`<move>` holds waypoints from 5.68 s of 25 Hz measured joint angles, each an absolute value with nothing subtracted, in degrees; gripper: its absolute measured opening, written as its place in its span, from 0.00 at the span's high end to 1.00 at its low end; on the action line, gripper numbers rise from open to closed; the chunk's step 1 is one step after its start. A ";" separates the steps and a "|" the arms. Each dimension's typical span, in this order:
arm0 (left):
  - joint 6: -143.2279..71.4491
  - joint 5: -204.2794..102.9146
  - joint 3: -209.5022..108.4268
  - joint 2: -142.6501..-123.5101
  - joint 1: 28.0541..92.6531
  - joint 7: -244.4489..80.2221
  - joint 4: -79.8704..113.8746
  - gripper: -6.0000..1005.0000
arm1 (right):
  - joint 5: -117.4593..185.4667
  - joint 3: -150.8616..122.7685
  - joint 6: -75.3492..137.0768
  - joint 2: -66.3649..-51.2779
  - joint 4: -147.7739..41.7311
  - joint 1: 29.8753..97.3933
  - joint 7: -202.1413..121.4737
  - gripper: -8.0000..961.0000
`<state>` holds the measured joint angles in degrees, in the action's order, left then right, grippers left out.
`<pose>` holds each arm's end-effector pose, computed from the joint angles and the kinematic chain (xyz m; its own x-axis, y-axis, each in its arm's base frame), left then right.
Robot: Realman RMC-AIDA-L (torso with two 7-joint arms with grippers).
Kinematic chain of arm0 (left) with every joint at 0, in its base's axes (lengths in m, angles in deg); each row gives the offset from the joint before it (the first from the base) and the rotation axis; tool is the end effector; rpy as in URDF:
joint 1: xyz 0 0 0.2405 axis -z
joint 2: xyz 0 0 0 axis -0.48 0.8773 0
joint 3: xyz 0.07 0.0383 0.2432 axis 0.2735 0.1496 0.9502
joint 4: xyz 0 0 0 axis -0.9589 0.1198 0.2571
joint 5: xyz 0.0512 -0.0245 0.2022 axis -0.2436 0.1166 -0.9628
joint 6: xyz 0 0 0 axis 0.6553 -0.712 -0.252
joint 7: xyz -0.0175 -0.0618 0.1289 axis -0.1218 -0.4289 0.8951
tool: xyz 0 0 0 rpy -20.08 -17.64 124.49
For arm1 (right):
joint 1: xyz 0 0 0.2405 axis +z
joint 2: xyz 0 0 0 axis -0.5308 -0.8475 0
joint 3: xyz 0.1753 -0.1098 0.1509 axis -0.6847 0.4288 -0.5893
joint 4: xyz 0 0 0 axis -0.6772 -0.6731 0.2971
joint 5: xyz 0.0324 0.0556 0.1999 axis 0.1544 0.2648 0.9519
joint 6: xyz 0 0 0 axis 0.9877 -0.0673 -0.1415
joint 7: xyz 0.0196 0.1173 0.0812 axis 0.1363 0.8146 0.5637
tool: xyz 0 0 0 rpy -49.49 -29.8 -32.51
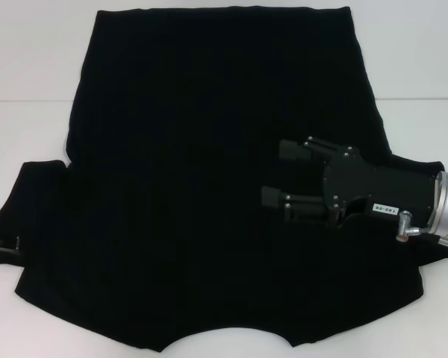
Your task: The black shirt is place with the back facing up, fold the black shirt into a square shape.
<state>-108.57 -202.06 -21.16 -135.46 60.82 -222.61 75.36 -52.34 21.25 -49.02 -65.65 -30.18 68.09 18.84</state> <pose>-0.3449 0.3463 0.0933 0.2659 0.9284 0.2595 0.8343 -0.0867 -0.5444 0.2165 0.3454 -0.0246 0.7500 -0.0917 -0.6551 -0.2816 -0.9404 -0.1907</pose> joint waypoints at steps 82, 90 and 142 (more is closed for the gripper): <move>-104.91 -202.61 -13.56 -136.55 60.97 -222.59 74.80 0.97 | -52.28 20.63 -50.11 -65.64 -30.26 67.56 17.76 0.05; -104.84 -202.61 -13.66 -136.34 60.96 -222.83 74.67 0.97 | -52.15 20.52 -50.23 -65.64 -30.22 67.60 17.76 0.05; -102.67 -202.62 -25.24 -134.35 58.16 -220.39 75.46 0.97 | -49.98 20.02 -49.47 -65.99 -31.28 68.52 17.67 0.05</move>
<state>-102.67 -202.62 -25.24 -134.35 58.16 -220.39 75.46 -49.98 20.02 -49.47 -65.99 -31.28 68.52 17.67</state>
